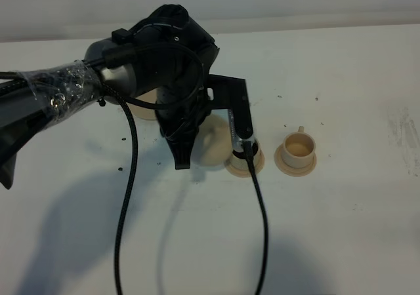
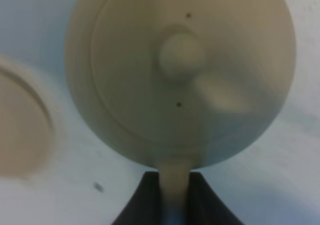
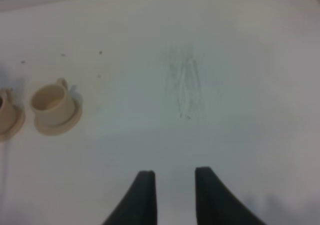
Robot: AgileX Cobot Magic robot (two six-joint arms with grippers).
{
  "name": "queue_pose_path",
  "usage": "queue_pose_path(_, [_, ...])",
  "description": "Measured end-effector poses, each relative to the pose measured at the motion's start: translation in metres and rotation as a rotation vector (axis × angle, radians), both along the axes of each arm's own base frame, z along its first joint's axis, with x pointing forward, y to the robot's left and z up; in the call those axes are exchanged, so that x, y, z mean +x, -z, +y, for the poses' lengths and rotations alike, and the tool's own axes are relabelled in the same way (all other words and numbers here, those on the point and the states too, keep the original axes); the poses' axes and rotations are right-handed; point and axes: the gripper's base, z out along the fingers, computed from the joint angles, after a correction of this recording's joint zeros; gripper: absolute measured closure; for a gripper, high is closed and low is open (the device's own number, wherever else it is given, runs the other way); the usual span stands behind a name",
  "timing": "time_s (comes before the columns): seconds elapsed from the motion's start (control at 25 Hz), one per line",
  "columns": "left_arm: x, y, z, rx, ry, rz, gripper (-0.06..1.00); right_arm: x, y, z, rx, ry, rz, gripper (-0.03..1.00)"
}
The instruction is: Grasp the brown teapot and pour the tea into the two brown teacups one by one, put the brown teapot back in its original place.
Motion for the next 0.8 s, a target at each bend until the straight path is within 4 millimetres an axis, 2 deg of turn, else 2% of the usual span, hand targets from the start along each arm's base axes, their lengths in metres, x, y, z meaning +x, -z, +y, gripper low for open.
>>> queue_pose_path(0.16, [-0.003, 0.000, 0.008, 0.012, -0.146, 0.053, 0.93, 0.000, 0.000, 0.000, 0.000, 0.000, 0.000, 0.75])
queue_pose_path(0.48, [-0.007, 0.003, 0.007, -0.019, -0.237, 0.087, 0.93, 0.000, 0.000, 0.000, 0.000, 0.000, 0.000, 0.75])
queue_pose_path(0.8, [-0.004, 0.029, 0.022, -0.092, -0.321, 0.102, 0.93, 0.000, 0.000, 0.000, 0.000, 0.000, 0.000, 0.75])
